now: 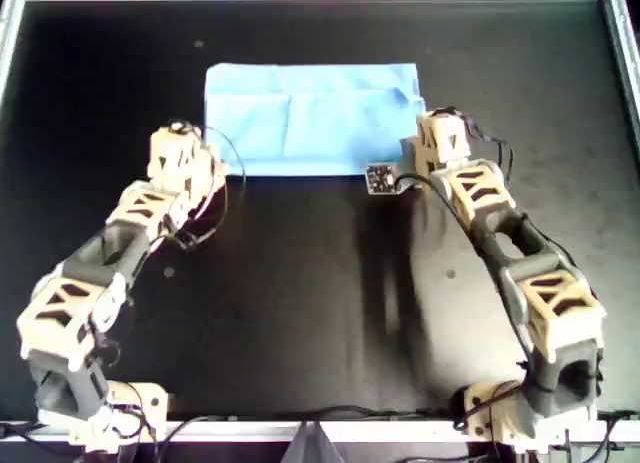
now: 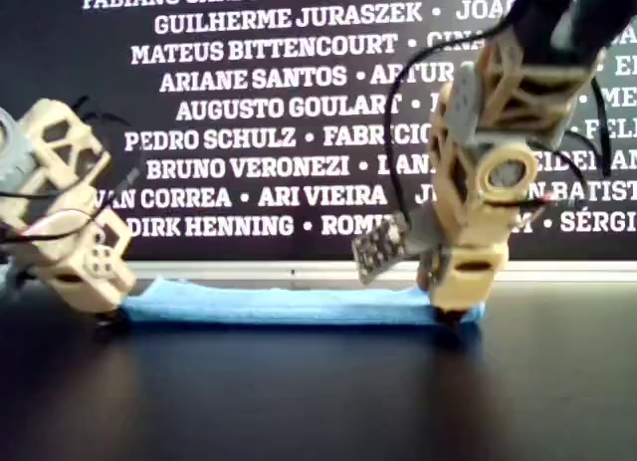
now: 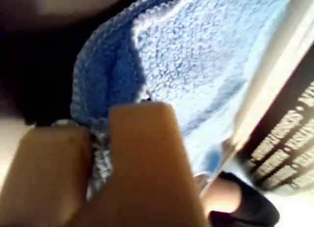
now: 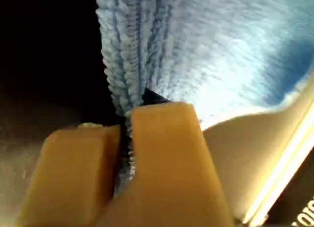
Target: Fold a cloth
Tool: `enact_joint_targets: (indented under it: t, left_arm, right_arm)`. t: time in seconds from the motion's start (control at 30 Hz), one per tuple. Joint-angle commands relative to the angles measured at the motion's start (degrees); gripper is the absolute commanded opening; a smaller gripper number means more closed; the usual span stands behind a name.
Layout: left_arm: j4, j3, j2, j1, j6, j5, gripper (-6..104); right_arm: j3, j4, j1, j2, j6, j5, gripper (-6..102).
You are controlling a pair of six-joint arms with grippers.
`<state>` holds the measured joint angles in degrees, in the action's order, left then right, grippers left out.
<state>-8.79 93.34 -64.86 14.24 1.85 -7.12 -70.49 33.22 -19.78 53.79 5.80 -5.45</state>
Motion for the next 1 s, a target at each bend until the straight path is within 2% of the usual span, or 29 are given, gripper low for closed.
enact_joint_targets:
  t: [0.0,0.37,0.97]
  left_arm:
    - [0.2,2.5,-7.2,1.2,-0.4,0.1,-1]
    - [0.2,13.0,-14.4,1.3,-0.1,0.1,-1]
    - [0.2,35.0,-33.4,1.3,0.4,-0.1,-1]
  right_arm:
    - [-2.8,1.1,0.1,9.6,0.00,-0.3,-1]
    - [-22.0,1.1,0.1,24.6,-0.44,-0.3,-1]
    - [-36.6,1.1,-0.1,34.5,-0.53,-0.3,-1]
